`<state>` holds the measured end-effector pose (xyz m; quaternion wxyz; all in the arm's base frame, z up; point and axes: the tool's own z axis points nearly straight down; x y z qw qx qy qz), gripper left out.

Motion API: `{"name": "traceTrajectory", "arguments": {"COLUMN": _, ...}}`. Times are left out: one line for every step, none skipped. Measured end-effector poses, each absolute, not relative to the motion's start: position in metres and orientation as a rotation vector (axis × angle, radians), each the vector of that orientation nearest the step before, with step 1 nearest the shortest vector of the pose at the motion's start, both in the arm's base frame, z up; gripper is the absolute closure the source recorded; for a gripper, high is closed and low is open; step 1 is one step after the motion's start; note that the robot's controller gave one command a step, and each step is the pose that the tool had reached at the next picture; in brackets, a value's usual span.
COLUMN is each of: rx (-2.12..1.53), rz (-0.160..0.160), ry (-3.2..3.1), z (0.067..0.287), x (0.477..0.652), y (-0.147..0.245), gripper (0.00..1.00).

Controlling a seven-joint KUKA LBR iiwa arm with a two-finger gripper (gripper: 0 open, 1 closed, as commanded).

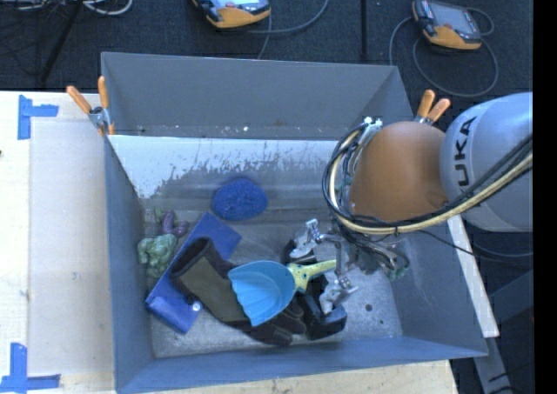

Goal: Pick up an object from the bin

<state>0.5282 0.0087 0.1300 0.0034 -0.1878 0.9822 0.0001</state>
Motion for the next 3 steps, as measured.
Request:
{"name": "traceTrajectory", "arguments": {"rx": -0.638, "rz": 0.0, "ry": 3.076, "z": 0.129, "x": 0.525, "y": 0.006, "gripper": 1.0}}
{"name": "traceTrajectory", "arguments": {"rx": -0.637, "rz": 0.0, "ry": 3.077, "z": 0.129, "x": 0.525, "y": 0.006, "gripper": 1.0}}
{"name": "traceTrajectory", "arguments": {"rx": -0.855, "rz": 0.001, "ry": 3.022, "z": 0.32, "x": 0.543, "y": 0.015, "gripper": 1.0}}
